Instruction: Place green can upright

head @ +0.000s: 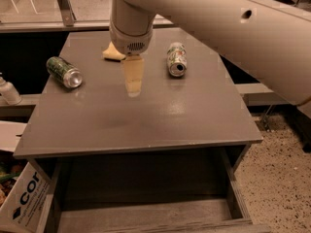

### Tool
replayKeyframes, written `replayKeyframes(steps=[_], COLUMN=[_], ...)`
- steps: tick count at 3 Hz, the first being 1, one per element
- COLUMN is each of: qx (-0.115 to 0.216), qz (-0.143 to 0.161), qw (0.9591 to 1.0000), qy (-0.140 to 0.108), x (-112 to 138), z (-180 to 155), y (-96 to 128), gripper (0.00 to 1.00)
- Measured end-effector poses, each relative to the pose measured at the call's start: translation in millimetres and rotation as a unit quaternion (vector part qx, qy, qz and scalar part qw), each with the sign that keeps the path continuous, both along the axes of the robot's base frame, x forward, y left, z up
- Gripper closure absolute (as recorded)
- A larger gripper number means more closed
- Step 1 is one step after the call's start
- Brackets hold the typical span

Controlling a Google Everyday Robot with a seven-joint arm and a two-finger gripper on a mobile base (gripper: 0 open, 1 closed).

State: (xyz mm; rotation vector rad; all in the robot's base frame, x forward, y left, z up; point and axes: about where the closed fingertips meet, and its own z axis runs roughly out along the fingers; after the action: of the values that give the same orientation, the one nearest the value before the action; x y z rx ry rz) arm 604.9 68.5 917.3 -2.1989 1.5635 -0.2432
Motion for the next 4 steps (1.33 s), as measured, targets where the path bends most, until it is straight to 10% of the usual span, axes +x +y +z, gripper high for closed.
replayKeyframes(steps=[2, 4], qx=[-0.102, -0.158], qz=[0.101, 0.242], qw=[0.9897, 0.9573], qy=[-0.002, 0.005], x=[37, 63], z=[-16, -41], y=[44, 94], gripper=[0.00, 0.00])
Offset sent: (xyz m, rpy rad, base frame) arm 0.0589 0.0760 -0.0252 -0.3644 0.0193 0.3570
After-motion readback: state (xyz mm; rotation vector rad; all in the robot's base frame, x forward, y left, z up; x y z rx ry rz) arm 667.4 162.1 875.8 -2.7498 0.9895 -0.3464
